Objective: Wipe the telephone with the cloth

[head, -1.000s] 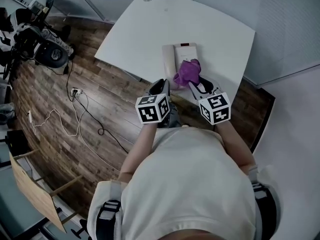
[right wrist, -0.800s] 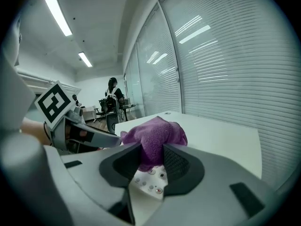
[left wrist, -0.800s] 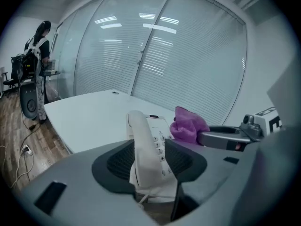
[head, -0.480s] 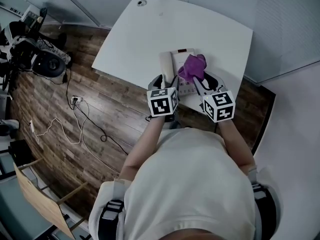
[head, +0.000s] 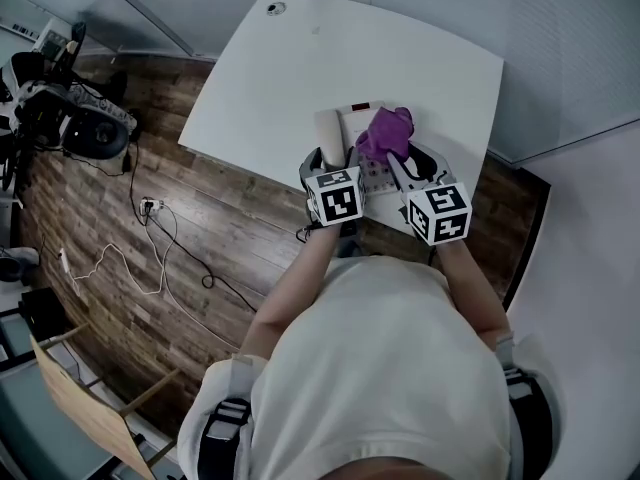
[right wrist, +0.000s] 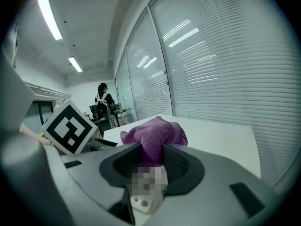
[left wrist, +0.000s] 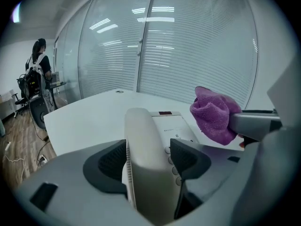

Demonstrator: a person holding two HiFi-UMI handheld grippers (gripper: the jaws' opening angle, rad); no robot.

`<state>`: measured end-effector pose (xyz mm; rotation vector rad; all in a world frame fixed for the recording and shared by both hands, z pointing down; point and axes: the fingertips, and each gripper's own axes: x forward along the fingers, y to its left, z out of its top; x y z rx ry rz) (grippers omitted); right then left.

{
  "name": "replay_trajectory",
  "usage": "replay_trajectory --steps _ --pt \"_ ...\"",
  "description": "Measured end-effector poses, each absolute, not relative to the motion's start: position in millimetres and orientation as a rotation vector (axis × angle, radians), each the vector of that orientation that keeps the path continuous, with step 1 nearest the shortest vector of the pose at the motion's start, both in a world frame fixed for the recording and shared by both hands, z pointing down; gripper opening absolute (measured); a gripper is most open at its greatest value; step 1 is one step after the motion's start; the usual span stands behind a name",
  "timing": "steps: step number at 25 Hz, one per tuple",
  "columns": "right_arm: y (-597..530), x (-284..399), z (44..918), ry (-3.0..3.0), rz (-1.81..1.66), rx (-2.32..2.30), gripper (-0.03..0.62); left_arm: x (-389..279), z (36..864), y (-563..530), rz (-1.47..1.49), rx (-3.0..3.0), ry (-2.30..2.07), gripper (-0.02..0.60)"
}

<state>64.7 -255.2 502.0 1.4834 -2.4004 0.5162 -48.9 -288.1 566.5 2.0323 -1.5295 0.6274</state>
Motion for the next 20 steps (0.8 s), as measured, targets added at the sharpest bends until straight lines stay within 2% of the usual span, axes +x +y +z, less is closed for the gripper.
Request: replay_trajectory --steps 11,20 --pt "-258.7 74.3 500.4 -2.385 0.533 1.513 0.146 -55.5 570.2 -292.2 0.668 1.949 -1.626 0.252" --pt "-255.9 78.3 495.5 -2.399 0.525 1.519 0.146 -56.4 566.3 -290.6 0.519 1.914 -1.582 0.230"
